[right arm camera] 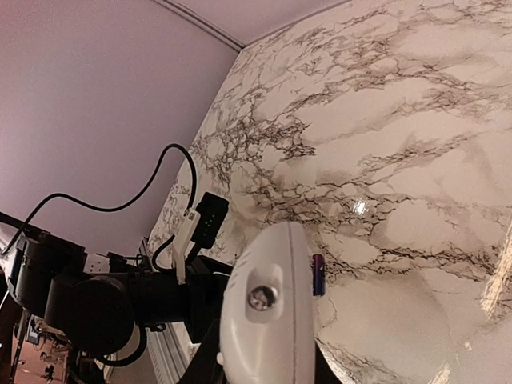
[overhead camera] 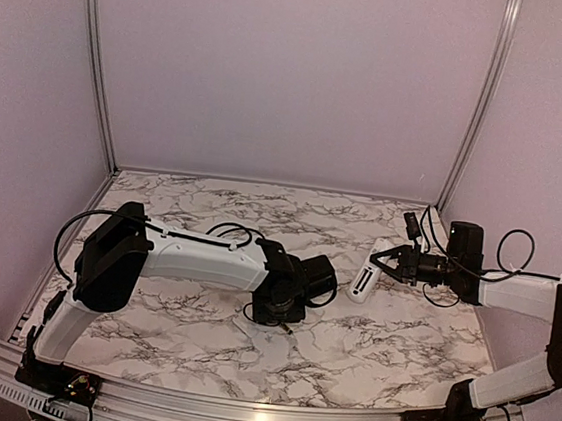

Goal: Load the batteries into the remote control
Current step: Move the battery to the center of the board.

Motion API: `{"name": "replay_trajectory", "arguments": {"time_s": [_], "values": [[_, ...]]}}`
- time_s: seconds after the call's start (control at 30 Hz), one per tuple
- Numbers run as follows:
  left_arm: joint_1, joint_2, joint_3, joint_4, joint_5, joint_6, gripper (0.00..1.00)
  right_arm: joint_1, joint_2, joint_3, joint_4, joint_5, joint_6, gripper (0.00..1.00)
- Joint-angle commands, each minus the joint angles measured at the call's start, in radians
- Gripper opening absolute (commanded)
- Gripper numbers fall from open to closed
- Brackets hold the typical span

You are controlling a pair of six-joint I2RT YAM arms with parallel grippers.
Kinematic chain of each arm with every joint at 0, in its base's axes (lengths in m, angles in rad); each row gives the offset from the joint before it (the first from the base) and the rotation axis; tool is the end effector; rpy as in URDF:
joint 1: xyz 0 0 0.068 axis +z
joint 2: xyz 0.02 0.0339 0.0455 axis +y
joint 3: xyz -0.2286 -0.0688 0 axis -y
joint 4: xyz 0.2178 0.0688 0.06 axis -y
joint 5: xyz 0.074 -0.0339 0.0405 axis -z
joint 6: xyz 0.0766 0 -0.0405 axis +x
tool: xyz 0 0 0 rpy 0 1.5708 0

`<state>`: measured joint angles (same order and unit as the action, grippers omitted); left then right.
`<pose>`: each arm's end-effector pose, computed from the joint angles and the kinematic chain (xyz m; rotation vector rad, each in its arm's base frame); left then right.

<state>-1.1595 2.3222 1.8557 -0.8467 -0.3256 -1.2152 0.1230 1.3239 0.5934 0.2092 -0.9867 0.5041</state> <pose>0.1963 -0.3888 0.0944 -0.1346 2.7380 -0.1608 0.2573 0.0962 0.1766 -0.2360 2.1131 1.4009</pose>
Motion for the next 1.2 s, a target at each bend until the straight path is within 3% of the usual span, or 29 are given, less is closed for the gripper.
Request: {"name": "replay_trajectory", "arguments": {"time_s": [0.0, 0.33, 0.53, 0.8, 0.97, 1.03, 1.17], "values": [[-0.022, -0.025, 0.005, -0.044, 0.008, -0.030, 0.40, -0.010, 0.004, 0.011, 0.028, -0.012, 0.006, 0.00], [-0.048, 0.028, 0.060, -0.080, 0.035, -0.032, 0.39, -0.010, 0.000, 0.014, 0.025, -0.012, 0.010, 0.00], [-0.048, 0.045, 0.076, -0.084, 0.036, -0.010, 0.27, -0.011, -0.004, 0.013, 0.025, -0.012, 0.013, 0.00], [-0.045, 0.063, 0.083, -0.098, 0.039, 0.003, 0.25, -0.011, -0.003, 0.014, 0.026, -0.013, 0.013, 0.00], [-0.035, 0.058, 0.079, -0.108, 0.014, 0.028, 0.18, -0.011, -0.004, 0.013, 0.024, -0.014, 0.012, 0.00], [-0.027, 0.047, 0.075, -0.109, -0.001, 0.054, 0.10, -0.011, -0.004, 0.010, 0.027, -0.014, 0.014, 0.00], [-0.013, 0.015, 0.067, -0.081, -0.035, 0.177, 0.06, -0.010, -0.005, 0.001, 0.040, -0.024, 0.022, 0.00]]}}
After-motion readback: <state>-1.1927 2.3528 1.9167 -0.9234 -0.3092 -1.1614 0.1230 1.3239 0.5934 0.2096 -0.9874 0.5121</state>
